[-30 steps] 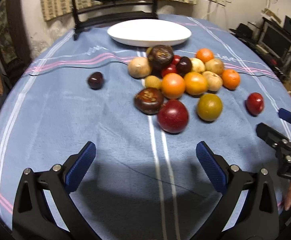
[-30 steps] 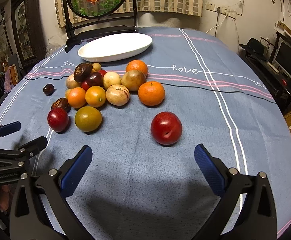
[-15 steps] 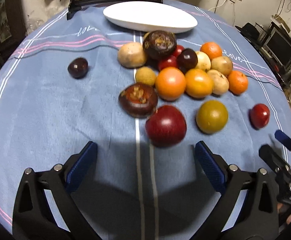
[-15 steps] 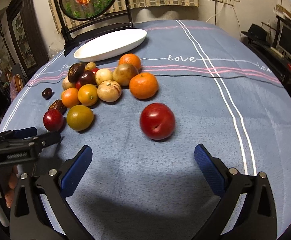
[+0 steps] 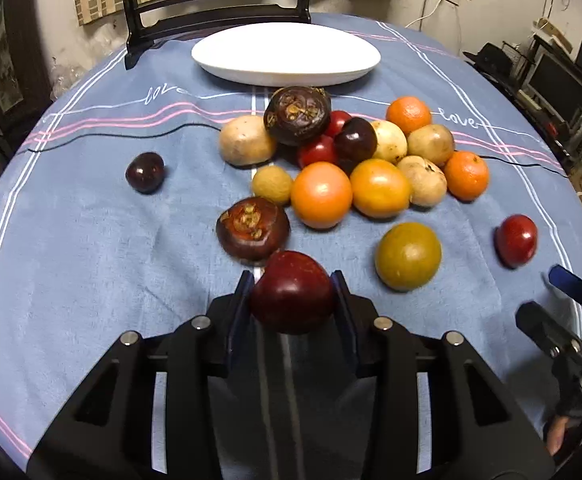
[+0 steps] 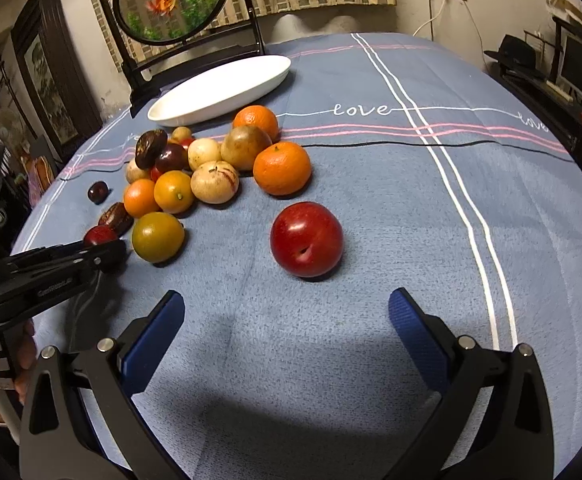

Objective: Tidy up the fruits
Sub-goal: 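Grasp the dark red plum with the left tool while the right tool grasps the red plum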

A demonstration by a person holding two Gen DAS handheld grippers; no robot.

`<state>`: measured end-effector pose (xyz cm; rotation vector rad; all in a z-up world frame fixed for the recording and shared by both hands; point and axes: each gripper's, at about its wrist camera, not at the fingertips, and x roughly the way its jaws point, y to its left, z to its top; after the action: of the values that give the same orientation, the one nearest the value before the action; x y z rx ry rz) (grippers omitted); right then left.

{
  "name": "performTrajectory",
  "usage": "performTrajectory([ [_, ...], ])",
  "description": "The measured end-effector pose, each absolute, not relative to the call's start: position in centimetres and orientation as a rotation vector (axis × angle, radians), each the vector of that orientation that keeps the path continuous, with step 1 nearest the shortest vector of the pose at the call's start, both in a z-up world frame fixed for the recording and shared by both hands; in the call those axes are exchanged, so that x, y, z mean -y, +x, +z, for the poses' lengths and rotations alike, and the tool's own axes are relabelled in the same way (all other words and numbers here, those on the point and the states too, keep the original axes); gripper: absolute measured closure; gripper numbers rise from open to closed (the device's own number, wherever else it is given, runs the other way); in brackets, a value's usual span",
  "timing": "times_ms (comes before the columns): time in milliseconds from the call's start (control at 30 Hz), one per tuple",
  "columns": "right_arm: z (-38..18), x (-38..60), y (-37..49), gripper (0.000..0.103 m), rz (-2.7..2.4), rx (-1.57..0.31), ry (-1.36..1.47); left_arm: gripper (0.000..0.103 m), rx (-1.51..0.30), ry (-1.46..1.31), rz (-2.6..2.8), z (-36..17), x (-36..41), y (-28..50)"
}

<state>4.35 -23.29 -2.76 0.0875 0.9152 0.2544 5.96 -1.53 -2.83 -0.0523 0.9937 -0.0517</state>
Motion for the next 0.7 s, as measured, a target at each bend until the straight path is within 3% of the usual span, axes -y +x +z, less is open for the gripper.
performTrajectory([
  [433,-2.6,23.1,6.4,0.001,0.191,-0.941,-0.064,0.063,-0.913,-0.073,-0.104,-1.7,-0.9,2.5],
  [500,-2.9,22.8,7.0,0.012,0.177,-0.964,-0.088,0.063,-0.919,-0.076,-0.109,-1.9,-1.1,2.3],
  [567,-3.2,22.4,7.4,0.036,0.188,-0.971,-0.098,0.063,-0.915,-0.076,-0.109,-1.9,-1.1,2.1],
  [633,-3.8,22.3,7.9,0.049,0.186,-0.985,-0.095,0.063,-0.912,-0.079,-0.107,-1.9,-1.3,1.9],
  [700,-4.1,22.1,8.1,0.055,0.190,-0.988,-0.087,0.063,-0.908,-0.081,-0.105,-1.9,-1.6,1.7],
])
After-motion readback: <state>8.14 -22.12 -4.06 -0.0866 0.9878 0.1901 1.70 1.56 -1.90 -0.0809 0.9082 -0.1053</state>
